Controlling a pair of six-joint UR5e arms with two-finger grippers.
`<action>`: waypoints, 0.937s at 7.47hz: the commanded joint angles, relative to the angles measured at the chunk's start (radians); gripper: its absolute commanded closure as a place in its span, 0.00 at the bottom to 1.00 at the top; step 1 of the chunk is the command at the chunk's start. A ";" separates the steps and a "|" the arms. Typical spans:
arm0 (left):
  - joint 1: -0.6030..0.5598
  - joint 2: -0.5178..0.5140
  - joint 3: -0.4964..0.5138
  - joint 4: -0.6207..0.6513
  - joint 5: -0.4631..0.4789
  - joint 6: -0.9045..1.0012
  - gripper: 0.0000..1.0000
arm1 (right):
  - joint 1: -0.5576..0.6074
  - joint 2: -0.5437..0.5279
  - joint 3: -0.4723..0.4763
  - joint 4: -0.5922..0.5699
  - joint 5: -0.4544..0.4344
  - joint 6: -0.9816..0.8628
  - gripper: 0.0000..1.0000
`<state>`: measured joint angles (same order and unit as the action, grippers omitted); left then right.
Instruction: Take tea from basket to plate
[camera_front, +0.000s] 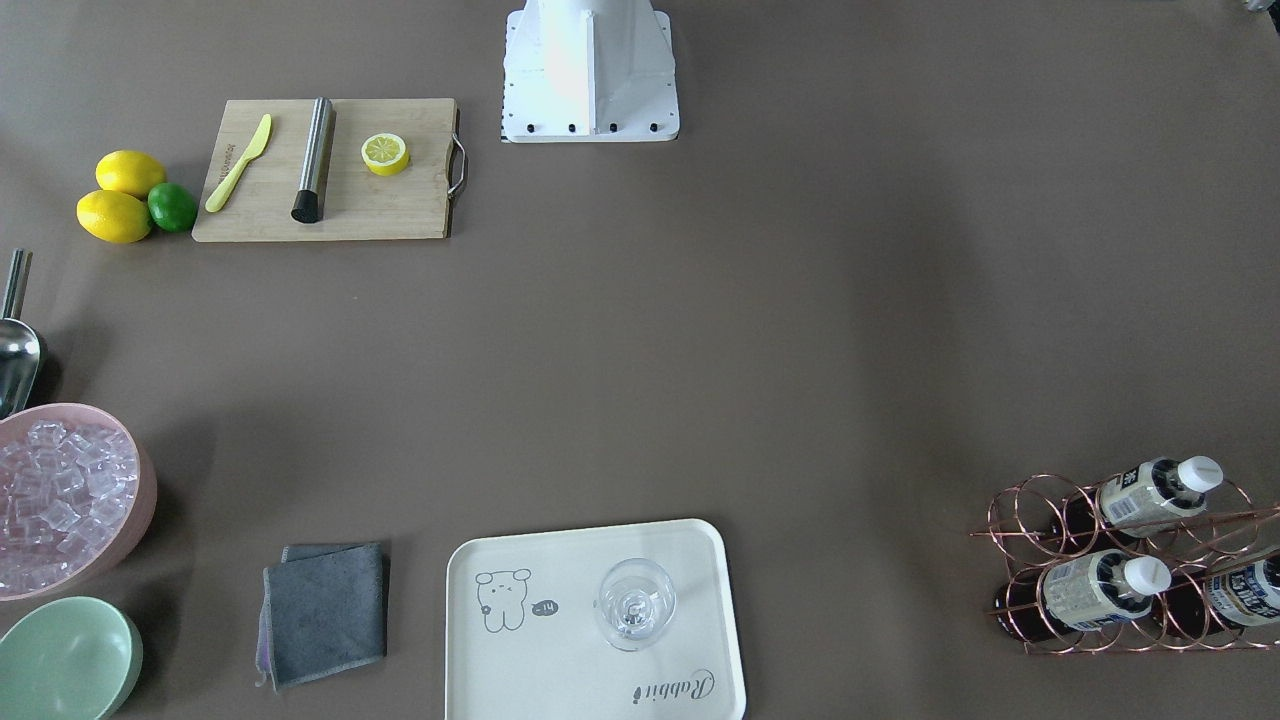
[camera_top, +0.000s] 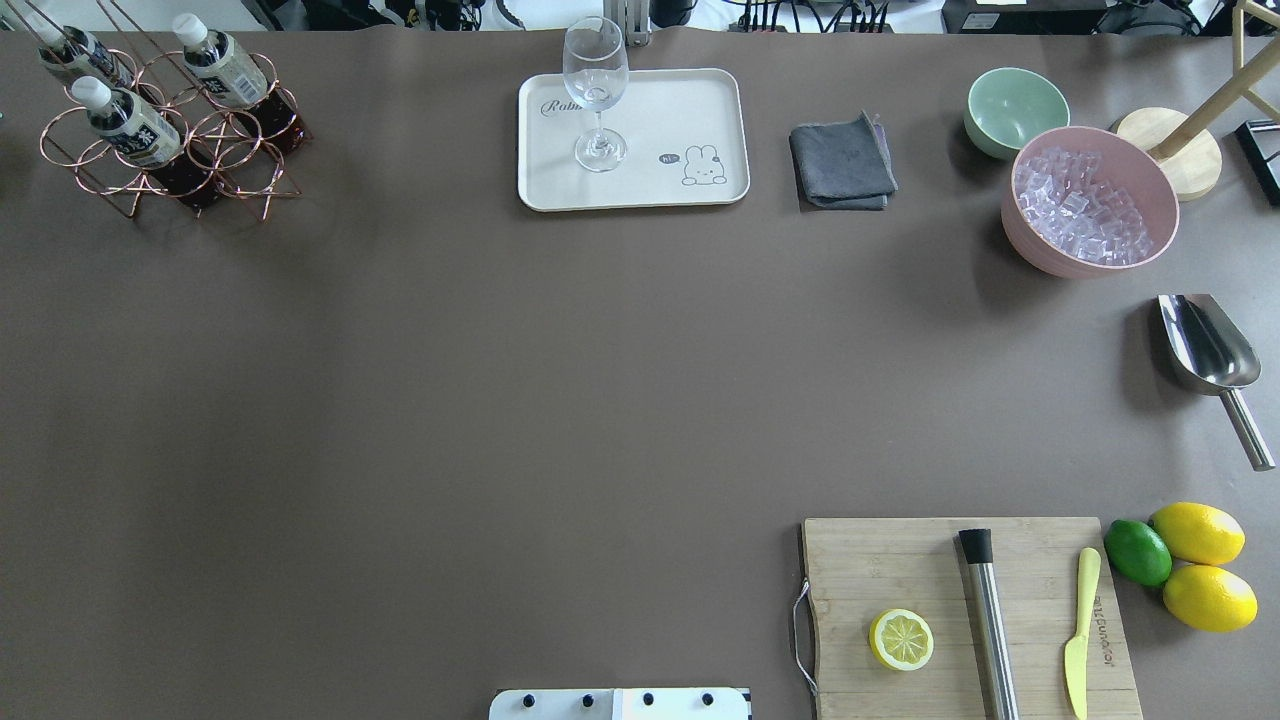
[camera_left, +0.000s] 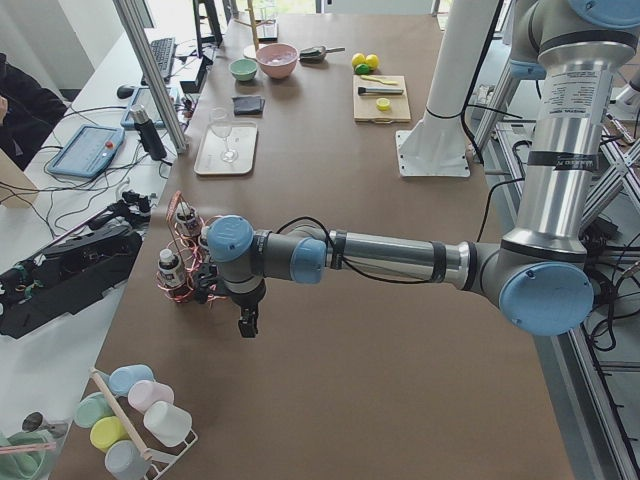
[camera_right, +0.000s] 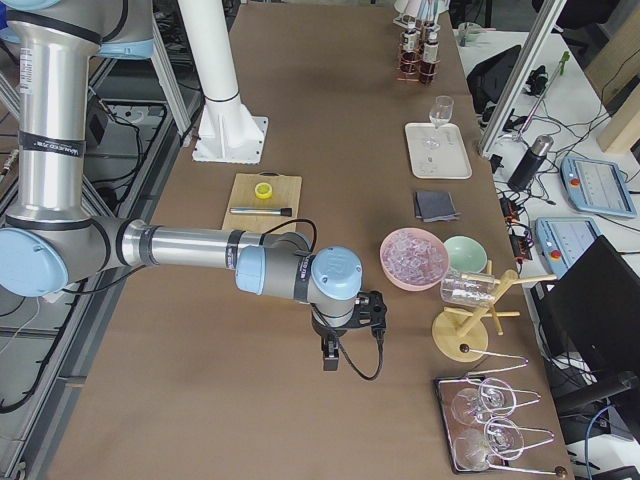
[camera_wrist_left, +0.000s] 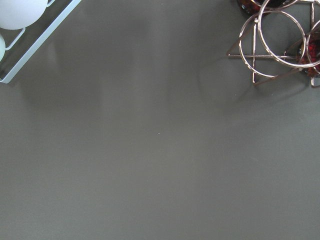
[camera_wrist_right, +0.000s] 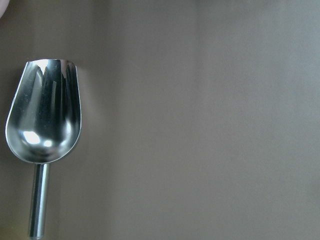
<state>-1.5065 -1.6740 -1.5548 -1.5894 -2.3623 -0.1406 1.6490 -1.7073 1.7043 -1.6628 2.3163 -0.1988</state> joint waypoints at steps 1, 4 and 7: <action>-0.008 0.000 0.002 0.003 0.000 0.001 0.02 | 0.000 0.000 0.000 0.000 0.000 0.001 0.01; -0.011 0.000 0.002 0.008 0.000 0.000 0.02 | 0.000 0.000 0.000 0.000 0.000 0.001 0.01; -0.012 0.002 -0.004 0.006 -0.032 0.001 0.02 | 0.000 0.000 0.000 0.000 0.000 -0.001 0.01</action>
<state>-1.5171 -1.6727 -1.5577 -1.5809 -2.3643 -0.1404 1.6490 -1.7073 1.7042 -1.6628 2.3163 -0.1987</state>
